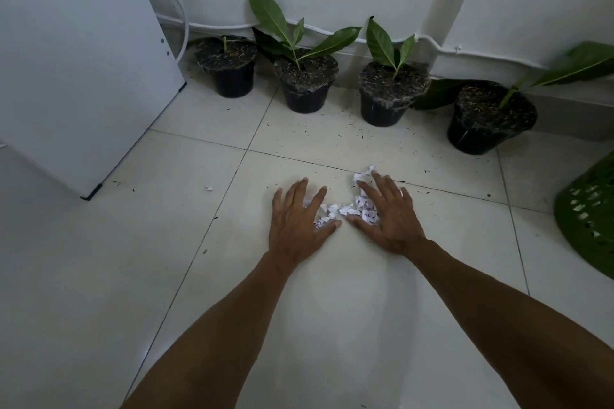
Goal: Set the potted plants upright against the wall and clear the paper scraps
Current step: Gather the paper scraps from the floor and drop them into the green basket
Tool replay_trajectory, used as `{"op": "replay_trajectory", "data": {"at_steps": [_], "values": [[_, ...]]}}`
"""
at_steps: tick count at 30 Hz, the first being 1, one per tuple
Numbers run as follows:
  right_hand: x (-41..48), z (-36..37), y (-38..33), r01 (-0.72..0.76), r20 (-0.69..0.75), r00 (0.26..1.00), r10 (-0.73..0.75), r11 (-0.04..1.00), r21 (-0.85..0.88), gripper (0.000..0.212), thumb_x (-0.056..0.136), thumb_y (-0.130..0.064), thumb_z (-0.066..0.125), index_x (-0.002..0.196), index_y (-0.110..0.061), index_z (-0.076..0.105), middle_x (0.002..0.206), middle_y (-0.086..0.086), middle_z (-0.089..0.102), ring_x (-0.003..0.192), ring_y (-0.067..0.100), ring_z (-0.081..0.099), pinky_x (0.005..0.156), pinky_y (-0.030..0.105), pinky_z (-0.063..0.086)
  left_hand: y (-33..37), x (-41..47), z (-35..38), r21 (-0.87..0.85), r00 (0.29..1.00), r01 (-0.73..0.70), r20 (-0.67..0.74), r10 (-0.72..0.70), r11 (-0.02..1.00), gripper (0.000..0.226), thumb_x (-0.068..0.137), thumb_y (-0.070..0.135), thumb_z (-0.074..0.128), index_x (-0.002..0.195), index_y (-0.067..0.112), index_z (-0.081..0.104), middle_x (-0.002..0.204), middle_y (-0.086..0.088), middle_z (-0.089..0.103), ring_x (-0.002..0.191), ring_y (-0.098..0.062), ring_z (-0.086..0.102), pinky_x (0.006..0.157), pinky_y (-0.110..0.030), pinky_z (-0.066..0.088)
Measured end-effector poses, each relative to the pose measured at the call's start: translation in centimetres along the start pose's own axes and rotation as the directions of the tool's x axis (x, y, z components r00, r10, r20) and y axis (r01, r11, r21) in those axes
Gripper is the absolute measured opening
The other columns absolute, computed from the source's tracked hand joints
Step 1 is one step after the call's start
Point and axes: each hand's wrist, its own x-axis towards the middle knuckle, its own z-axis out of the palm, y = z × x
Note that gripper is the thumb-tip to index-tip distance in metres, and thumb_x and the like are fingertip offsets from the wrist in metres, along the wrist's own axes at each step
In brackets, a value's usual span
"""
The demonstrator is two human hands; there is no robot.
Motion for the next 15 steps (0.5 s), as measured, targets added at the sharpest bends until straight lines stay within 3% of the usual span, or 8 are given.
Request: {"op": "replay_trajectory", "data": {"at_steps": [2, 4, 6, 8, 12, 15], "values": [[0.4, 0.0, -0.3, 0.078, -0.027, 0.997, -0.077, 0.997, 0.019, 0.063, 0.091, -0.061, 0.051, 0.145, -0.029, 0.044, 0.16, 0.0, 0.033, 0.148, 0.025, 0.03, 0.118, 0.054, 0.025, 0.0, 0.0, 0.0, 0.036, 1.0, 0.024, 0.004, -0.024, 0.999, 0.069, 0.083, 0.072, 0.047, 0.134, 0.027, 0.06, 0.131, -0.009, 0.059, 0.117, -0.028, 0.055, 0.096, -0.044, 0.04], [0.3, 0.3, -0.7, 0.136, -0.114, 0.985, -0.129, 0.989, 0.057, 0.051, 0.092, -0.051, 0.057, 0.133, -0.021, 0.057, 0.147, 0.0, 0.051, 0.136, 0.024, 0.046, 0.11, 0.052, 0.037, 0.1, 0.0, -0.2, 0.062, 0.999, 0.028, 0.018, -0.029, 0.998, 0.064, 0.086, 0.068, 0.044, 0.131, 0.026, 0.061, 0.117, -0.006, 0.061, 0.102, -0.026, 0.057, 0.081, -0.039, 0.043], [0.1, 0.5, -1.2, 0.155, -0.221, 0.967, -0.125, 0.98, 0.122, 0.048, 0.091, -0.044, 0.063, 0.128, -0.014, 0.062, 0.125, 0.003, 0.065, 0.116, 0.024, 0.06, 0.098, 0.047, 0.047, 0.1, 0.2, -0.4, 0.033, 1.0, -0.012, 0.023, 0.011, 0.999, 0.057, 0.089, 0.063, 0.045, 0.132, 0.028, 0.06, 0.111, -0.004, 0.06, 0.097, -0.023, 0.057, 0.077, -0.037, 0.045], [-0.2, 0.4, -1.7, 0.157, -0.306, 0.946, -0.105, 0.976, 0.151, 0.043, 0.086, -0.037, 0.07, 0.122, -0.015, 0.061, 0.109, 0.004, 0.067, 0.098, 0.024, 0.063, 0.087, 0.045, 0.053, 0.1, 0.4, -0.5, -0.013, 0.995, -0.091, 0.042, 0.092, 0.996, 0.049, 0.092, 0.056, 0.047, 0.131, 0.03, 0.061, 0.109, -0.003, 0.059, 0.095, -0.023, 0.057, 0.073, -0.035, 0.048], [-0.1, 0.3, -2.3, 0.12, -0.224, 0.97, -0.091, 0.986, 0.119, 0.057, 0.087, -0.039, 0.067, 0.14, -0.023, 0.053, 0.148, 0.005, 0.05, 0.13, 0.025, 0.052, 0.105, 0.046, 0.041, 0.4, 0.6, -0.5, -0.085, 0.995, -0.101, 0.01, 0.102, 0.991, 0.031, 0.097, 0.043, 0.048, 0.112, 0.025, 0.068, 0.105, -0.003, 0.06, 0.091, -0.021, 0.059, 0.064, -0.032, 0.053], [0.3, 0.6, -2.8, 0.114, -0.216, 0.972, -0.096, 0.991, 0.073, 0.041, 0.09, -0.039, 0.065, 0.125, -0.02, 0.066, 0.14, 0.003, 0.059, 0.128, 0.026, 0.054, 0.105, 0.05, 0.042, 0.5, 0.2, -0.3, -0.163, 0.997, 0.052, -0.053, -0.061, 0.985, 0.021, 0.097, 0.032, 0.051, 0.099, 0.018, 0.066, 0.101, -0.004, 0.058, 0.088, -0.022, 0.056, 0.062, -0.034, 0.052]]}}
